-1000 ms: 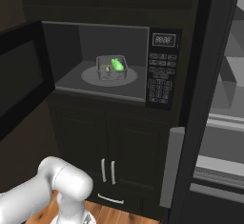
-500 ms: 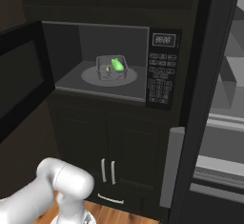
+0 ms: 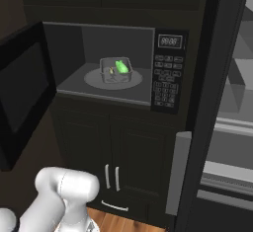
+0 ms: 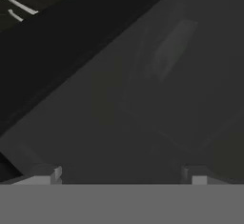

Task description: Place the tupperware containing the fish and corn meal in the microwave. Close the microwave door and press the start button to reheat the meal.

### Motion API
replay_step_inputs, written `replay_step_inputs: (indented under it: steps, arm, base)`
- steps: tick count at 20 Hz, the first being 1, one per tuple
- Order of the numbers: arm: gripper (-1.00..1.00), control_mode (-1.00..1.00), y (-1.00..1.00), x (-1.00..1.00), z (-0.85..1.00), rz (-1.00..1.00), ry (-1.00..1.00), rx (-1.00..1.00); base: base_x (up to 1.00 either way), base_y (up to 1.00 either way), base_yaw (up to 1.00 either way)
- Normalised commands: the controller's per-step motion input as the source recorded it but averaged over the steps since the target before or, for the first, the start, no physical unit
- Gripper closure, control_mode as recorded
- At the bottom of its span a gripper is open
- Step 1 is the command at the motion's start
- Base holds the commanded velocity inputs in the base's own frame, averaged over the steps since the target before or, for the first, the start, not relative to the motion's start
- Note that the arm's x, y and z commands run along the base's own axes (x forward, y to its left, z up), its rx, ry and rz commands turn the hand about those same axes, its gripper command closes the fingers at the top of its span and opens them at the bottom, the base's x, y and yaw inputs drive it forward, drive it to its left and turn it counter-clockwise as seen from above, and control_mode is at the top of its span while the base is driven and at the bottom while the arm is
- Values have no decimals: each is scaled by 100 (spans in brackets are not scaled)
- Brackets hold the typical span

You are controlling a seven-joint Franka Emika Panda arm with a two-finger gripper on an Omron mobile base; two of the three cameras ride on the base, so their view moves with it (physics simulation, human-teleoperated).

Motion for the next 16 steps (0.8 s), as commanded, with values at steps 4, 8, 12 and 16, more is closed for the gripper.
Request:
replay_step_inputs:
  steps: [4,8,12,16]
  arm:
    - [-100,-100,-100,-2,-19,-8,0,0]
    - [-100,-100,-98,31,0,-2,0,0]
    - [-100,-100,-95,56,0,0,0,2]
    - [-100,-100,-79,69,0,1,0,3]
  base:
    - [0,0,0]
    - [0,0,0]
    - [0,0,0]
    - [0,0,0]
